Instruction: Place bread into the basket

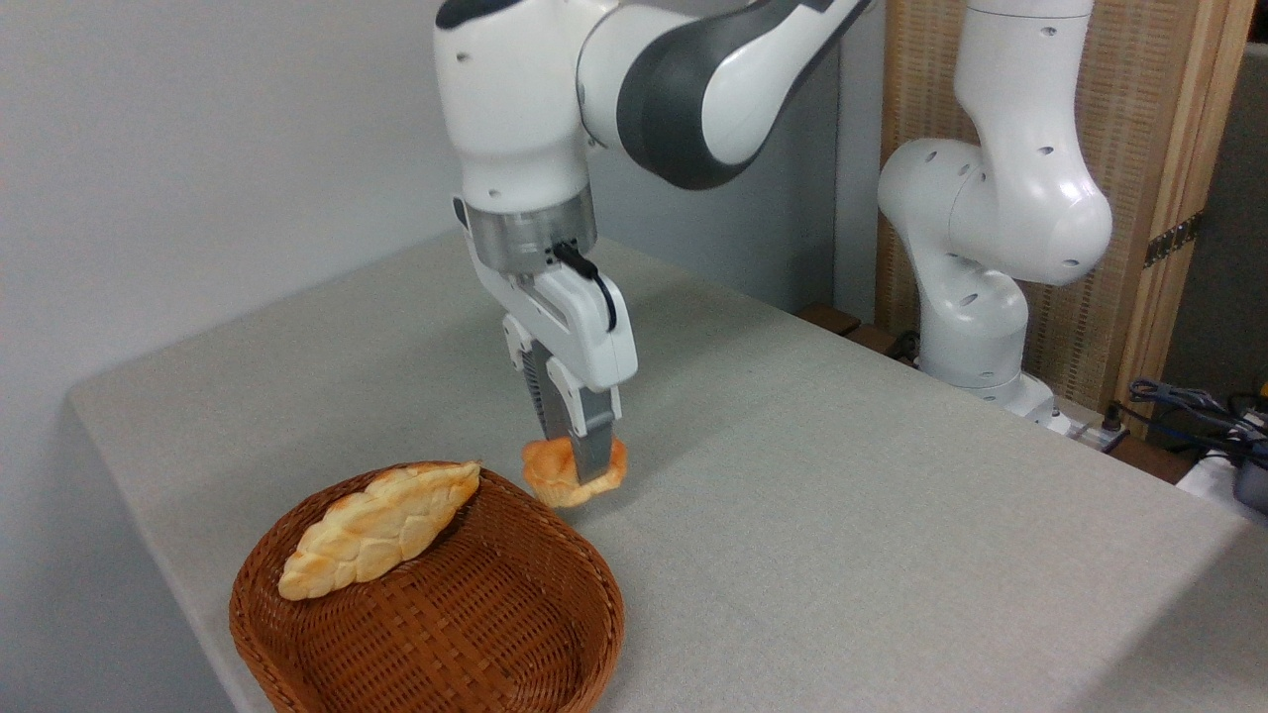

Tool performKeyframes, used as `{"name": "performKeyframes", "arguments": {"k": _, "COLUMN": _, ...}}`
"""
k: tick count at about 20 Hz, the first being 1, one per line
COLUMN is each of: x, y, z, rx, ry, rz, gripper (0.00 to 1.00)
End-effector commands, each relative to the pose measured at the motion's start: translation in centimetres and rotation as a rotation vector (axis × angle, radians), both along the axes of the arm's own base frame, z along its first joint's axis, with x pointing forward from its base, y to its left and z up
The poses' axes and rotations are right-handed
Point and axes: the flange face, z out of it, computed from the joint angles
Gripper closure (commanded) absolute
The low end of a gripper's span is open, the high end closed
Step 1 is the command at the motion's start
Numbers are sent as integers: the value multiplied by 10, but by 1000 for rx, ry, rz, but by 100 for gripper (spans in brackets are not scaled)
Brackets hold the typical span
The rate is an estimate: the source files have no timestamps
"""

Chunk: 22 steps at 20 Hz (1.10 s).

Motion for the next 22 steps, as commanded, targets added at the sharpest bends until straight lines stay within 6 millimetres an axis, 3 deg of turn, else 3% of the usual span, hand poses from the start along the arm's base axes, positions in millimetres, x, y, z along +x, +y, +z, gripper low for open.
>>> {"name": "performKeyframes", "arguments": {"k": 1, "x": 6, "y": 0, "z": 17, "rx": -23, "ry": -39, "rz": 1, "gripper": 48}}
{"name": "performKeyframes", "arguments": {"k": 7, "x": 18, "y": 4, "z": 31, "rx": -59, "ry": -90, "rz": 26, "gripper": 46}}
{"name": "performKeyframes", "arguments": {"k": 9, "x": 26, "y": 5, "z": 27, "rx": -58, "ry": -129, "rz": 33, "gripper": 46}}
{"name": "performKeyframes", "arguments": {"k": 11, "x": 35, "y": 7, "z": 23, "rx": -56, "ry": -167, "rz": 42, "gripper": 36}}
{"name": "performKeyframes", "arguments": {"k": 16, "x": 55, "y": 10, "z": 14, "rx": -54, "ry": -271, "rz": 57, "gripper": 33}}
{"name": "performKeyframes", "arguments": {"k": 17, "x": 60, "y": 11, "z": 12, "rx": -54, "ry": -296, "rz": 63, "gripper": 25}}
{"name": "performKeyframes", "arguments": {"k": 18, "x": 63, "y": 11, "z": 9, "rx": -54, "ry": -312, "rz": 69, "gripper": 0}}
{"name": "performKeyframes", "arguments": {"k": 22, "x": 67, "y": 12, "z": 2, "rx": -52, "ry": -316, "rz": 74, "gripper": 0}}
